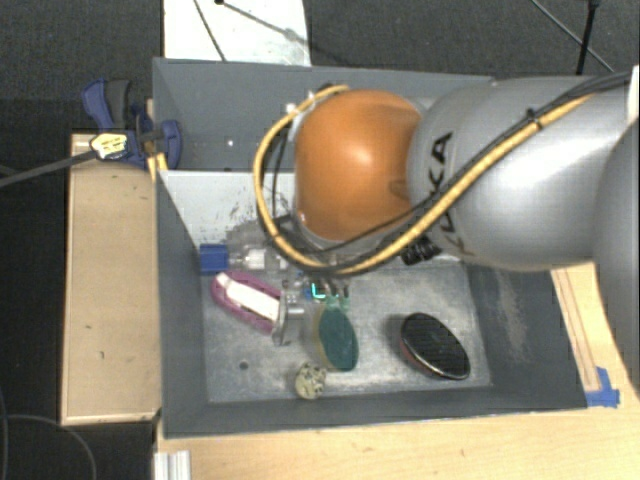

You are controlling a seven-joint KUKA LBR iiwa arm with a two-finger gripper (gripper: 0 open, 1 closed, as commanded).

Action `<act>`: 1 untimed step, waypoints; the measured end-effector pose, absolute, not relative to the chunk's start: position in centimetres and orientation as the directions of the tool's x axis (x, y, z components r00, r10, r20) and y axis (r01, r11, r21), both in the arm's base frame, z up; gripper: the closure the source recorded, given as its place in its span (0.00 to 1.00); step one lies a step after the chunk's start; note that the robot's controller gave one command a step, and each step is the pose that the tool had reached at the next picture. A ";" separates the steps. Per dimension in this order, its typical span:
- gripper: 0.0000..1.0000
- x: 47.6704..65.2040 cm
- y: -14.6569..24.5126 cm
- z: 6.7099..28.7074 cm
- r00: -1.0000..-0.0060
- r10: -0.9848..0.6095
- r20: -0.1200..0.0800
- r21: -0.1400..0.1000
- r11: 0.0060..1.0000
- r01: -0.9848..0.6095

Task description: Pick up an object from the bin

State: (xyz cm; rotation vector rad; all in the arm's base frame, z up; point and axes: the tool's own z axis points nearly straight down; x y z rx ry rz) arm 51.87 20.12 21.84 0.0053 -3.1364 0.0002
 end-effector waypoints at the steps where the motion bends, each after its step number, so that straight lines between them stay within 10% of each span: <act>1: 0.00 52.1 10.5 12.8 -0.999 0.037 0.006 -0.005 0.999 0.037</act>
Offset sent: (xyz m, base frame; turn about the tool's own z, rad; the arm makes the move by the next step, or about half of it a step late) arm 0.0028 -0.0905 -0.0864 0.0328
